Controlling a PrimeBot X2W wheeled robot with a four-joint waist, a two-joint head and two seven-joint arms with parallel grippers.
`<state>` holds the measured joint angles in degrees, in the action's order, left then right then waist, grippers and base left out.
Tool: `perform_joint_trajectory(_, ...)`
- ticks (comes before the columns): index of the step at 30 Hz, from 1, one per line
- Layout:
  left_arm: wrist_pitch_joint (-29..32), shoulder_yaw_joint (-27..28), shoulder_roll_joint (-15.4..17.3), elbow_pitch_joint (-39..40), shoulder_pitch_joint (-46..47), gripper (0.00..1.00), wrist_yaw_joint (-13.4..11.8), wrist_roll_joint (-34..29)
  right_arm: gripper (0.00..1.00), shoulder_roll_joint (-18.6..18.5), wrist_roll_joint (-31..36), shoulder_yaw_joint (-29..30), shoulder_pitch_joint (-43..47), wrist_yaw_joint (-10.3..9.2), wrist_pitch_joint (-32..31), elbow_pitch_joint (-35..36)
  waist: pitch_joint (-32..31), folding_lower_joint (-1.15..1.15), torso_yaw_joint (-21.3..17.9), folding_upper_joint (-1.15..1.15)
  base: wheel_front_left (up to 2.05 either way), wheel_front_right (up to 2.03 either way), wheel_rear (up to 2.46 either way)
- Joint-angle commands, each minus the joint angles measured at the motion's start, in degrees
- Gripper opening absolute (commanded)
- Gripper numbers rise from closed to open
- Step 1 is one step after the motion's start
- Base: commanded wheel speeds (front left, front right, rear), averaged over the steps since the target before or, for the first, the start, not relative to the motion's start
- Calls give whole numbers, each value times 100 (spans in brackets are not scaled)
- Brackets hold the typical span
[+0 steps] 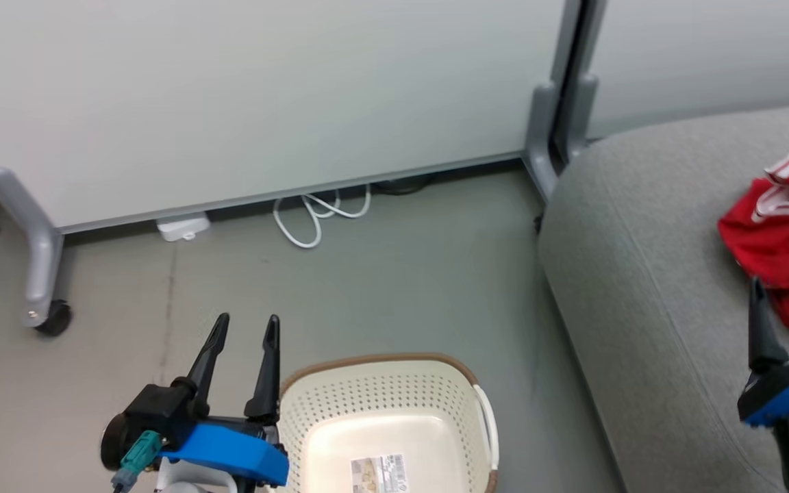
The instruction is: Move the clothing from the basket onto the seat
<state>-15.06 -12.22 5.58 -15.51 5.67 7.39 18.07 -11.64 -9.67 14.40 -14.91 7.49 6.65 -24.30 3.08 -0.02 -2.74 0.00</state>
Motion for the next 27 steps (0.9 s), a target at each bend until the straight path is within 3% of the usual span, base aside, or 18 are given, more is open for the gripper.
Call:
perform_joint_trajectory(1,-17,89,-16,-64,-75,100,8,-50,100,80,15,16,273,1,7,176,-231,2,274,0,0,0,0)
perform_joint_trajectory(13,-17,416,-20,-348,-273,100,8,-139,100,759,236,-190,1269,1,-103,1238,-437,2,759,0,0,0,0)
perform_joint_trajectory(27,-17,505,46,-787,-290,100,8,-101,100,876,185,-708,1461,1,-73,1245,-526,2,944,0,0,0,0)
